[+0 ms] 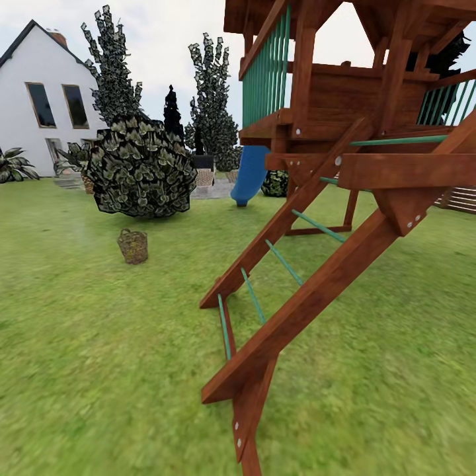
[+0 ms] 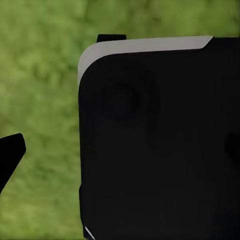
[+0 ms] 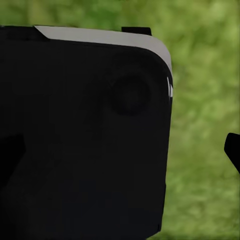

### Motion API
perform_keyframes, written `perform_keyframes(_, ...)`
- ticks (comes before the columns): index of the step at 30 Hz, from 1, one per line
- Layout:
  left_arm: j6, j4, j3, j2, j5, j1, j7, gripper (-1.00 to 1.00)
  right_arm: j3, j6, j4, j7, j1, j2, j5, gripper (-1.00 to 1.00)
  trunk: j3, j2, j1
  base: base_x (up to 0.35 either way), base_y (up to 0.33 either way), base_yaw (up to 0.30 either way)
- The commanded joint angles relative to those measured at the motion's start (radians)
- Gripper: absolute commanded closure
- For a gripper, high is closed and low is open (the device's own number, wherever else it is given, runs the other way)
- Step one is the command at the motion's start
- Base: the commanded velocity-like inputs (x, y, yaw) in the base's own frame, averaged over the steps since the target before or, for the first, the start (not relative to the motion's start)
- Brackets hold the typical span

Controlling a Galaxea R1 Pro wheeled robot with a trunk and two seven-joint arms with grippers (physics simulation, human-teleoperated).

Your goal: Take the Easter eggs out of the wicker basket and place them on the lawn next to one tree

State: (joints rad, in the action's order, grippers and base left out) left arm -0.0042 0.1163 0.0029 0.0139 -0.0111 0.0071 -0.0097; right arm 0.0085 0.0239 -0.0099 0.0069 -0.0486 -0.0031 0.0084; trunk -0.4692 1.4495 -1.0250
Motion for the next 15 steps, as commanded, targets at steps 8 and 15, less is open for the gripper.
perform_keyframes(8,0.0,0.002,0.0,0.0,-0.001,0.001,-0.001,-1.0,0.0,0.026,0.001,0.001,0.0,0.001,0.001,-1.0,-0.001,0.0,0.0,0.0,0.0,0.189)
perform_keyframes(15,0.0,0.002,0.0,0.0,-0.001,0.001,-0.001,-1.0,-0.001,0.049,0.004,0.001,0.0,0.003,0.001,-1.0,-0.001,0.0,0.0,0.0,0.0,0.292)
